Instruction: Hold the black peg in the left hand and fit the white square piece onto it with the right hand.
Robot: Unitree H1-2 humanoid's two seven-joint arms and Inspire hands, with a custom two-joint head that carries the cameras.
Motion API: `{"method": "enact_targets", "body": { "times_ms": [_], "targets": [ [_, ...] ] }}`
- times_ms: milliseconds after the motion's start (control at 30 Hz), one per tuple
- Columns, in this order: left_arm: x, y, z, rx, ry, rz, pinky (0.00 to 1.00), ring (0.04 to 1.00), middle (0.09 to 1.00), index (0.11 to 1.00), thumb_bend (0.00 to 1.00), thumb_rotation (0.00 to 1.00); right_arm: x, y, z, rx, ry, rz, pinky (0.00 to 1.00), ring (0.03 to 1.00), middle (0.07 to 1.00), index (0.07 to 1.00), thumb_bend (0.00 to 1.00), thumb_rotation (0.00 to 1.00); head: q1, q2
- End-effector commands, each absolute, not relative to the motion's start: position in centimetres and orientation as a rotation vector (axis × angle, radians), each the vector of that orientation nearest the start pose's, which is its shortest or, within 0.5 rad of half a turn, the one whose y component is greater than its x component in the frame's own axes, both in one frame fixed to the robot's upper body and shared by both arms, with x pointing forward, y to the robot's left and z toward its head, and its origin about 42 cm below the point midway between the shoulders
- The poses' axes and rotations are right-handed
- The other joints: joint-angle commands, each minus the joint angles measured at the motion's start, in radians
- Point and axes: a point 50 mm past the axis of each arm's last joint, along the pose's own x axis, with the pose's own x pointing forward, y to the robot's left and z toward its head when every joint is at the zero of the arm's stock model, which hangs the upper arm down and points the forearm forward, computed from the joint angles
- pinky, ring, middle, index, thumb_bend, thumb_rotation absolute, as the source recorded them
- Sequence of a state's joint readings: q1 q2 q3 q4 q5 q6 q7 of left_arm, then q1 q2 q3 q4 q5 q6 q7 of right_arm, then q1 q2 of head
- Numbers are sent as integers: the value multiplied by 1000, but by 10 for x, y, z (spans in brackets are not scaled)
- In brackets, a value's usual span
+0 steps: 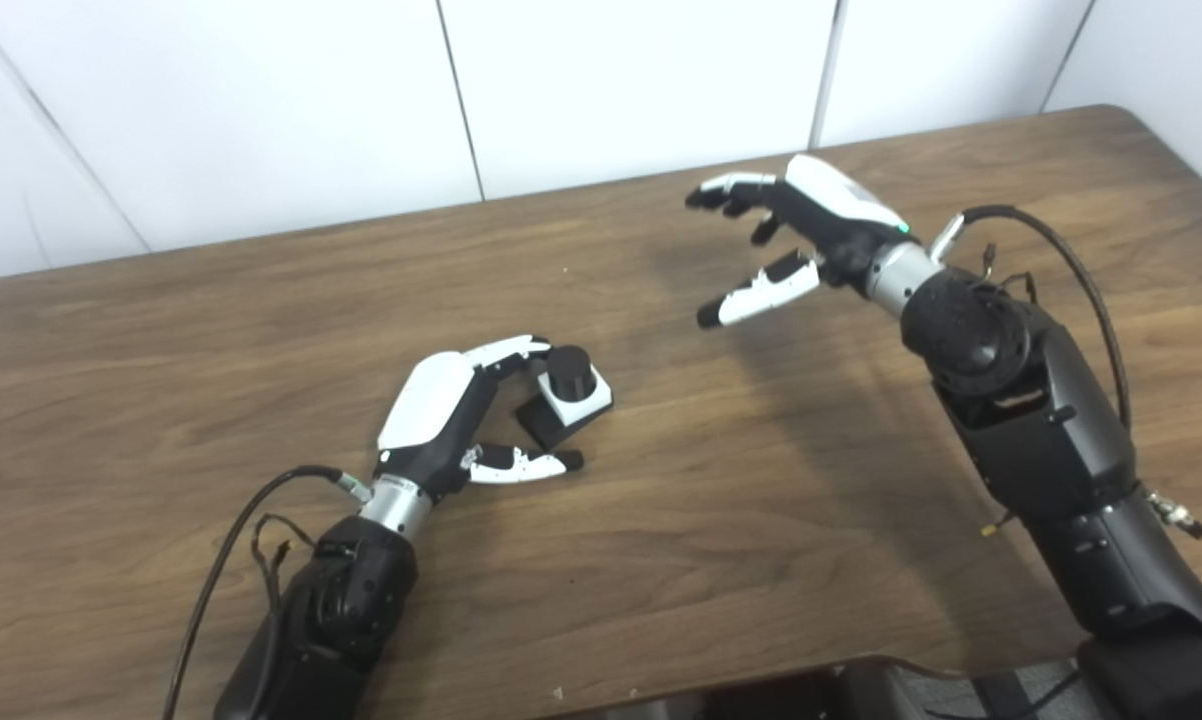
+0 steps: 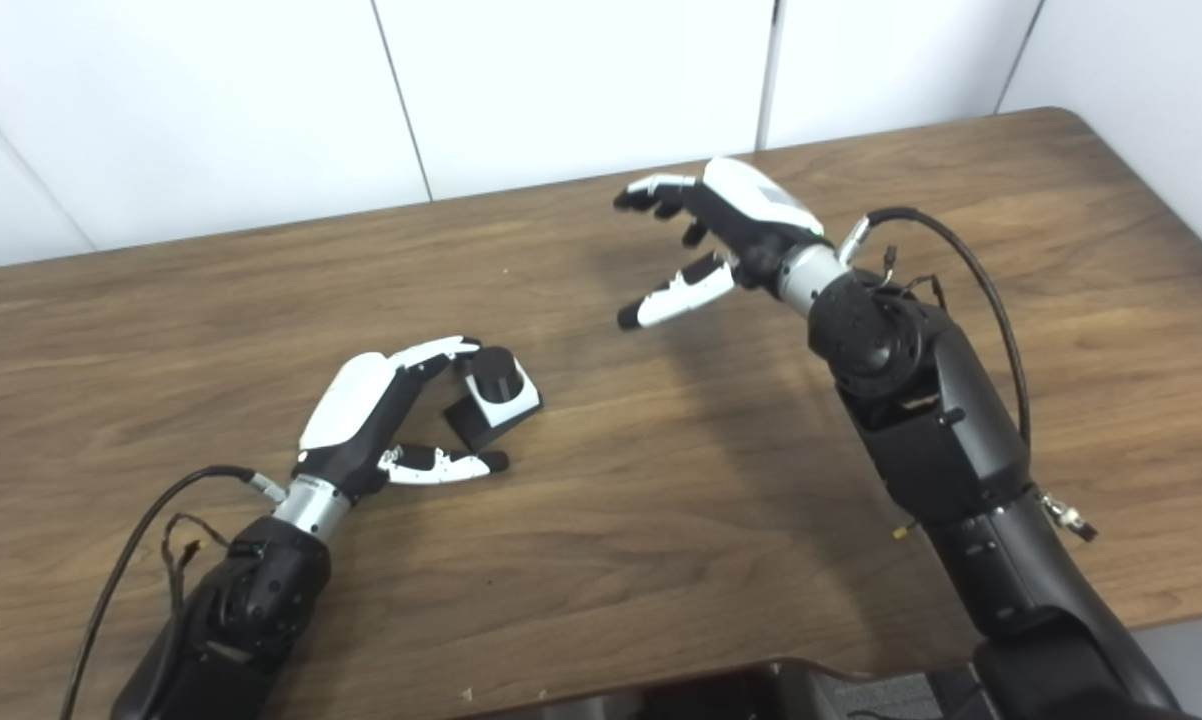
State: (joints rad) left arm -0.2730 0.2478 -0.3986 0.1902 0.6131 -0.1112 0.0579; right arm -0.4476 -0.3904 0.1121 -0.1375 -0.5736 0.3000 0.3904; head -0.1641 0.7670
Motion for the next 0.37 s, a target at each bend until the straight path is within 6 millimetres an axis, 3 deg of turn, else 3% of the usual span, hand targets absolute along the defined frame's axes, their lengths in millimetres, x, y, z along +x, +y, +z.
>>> {"method": "enact_targets", "body": {
  "times_ms": [0,333],
  "targets": [
    [339,218,73,1052,-45,-369,822,844,843,734,820,174,396,-263,290,-972,-233,146,670,800,808,801,857,330,-4,1],
    [339,222,69,1047,-59,-361,802,829,830,712,826,170,391,-273,284,-956,-222,100,648,776,790,795,855,342,-23,-15]
  ]
}}
